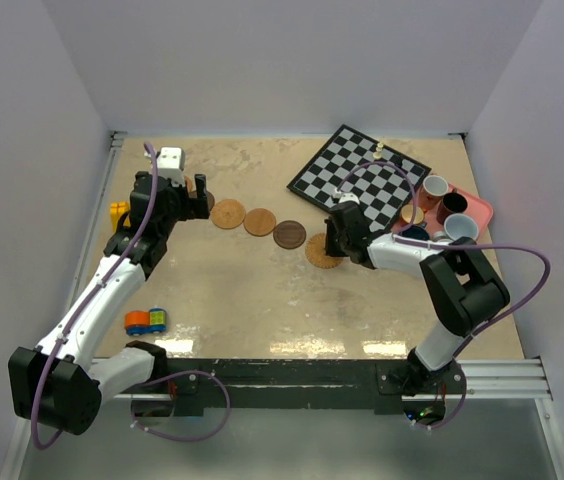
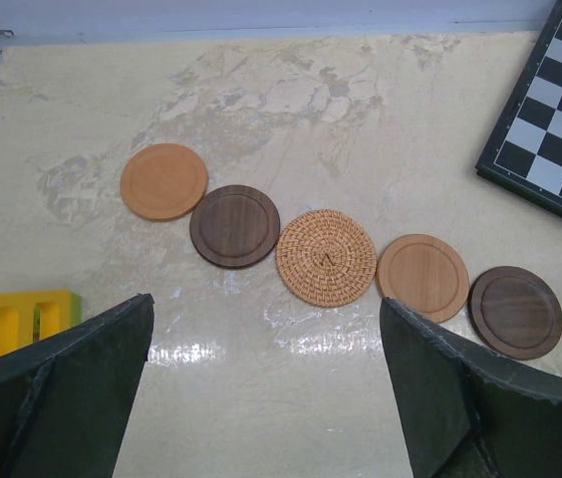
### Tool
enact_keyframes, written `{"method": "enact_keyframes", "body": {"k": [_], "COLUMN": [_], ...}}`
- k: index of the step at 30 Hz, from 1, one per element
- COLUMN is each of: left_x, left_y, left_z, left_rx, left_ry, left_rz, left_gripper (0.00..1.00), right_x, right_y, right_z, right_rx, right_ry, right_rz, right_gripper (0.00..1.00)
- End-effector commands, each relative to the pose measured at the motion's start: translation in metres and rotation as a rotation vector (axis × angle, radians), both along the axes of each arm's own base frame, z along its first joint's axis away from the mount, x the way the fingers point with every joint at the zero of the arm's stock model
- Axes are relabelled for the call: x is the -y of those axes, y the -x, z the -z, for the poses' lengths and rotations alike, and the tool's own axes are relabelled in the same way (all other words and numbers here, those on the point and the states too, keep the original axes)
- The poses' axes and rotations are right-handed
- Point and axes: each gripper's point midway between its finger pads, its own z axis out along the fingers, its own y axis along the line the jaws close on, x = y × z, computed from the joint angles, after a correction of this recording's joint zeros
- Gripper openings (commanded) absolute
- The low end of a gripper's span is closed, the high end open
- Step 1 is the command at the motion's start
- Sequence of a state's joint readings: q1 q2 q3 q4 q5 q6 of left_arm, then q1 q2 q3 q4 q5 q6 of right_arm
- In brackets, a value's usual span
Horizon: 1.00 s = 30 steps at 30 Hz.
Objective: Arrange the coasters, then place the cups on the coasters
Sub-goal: Move the coaster to the center of the board.
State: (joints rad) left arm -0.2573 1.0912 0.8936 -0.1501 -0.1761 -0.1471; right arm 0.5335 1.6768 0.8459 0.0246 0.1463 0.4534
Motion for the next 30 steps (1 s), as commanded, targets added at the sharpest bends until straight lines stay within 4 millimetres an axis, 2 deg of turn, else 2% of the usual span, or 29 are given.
{"method": "enact_keyframes", "body": {"k": [1, 26, 30], "left_x": [-0.001, -0.001, -0.001], "left_y": [-0.005, -0.005, -0.005], "left_z": [-0.008, -0.008, -0.007], "left_rx": [0.035, 0.035, 0.033], "left_ry": [0.017, 0.015, 0.015], "left_rz": [-0.009, -0.01, -0.01], "left_gripper": [1.0, 1.0, 1.0], "right_x": [-0.007, -0.009, -0.008], "right_y": [0.009, -0.001, -0.002], "right_z": [0.012, 0.008, 0.005], "right_rx": [-0.054, -0.03, -0.023], "right_ry": [0.0, 0.015, 0.015], "right_rz": [-0.012, -0.002, 0.001], "right_gripper": [0.0, 0.0, 0.05]}}
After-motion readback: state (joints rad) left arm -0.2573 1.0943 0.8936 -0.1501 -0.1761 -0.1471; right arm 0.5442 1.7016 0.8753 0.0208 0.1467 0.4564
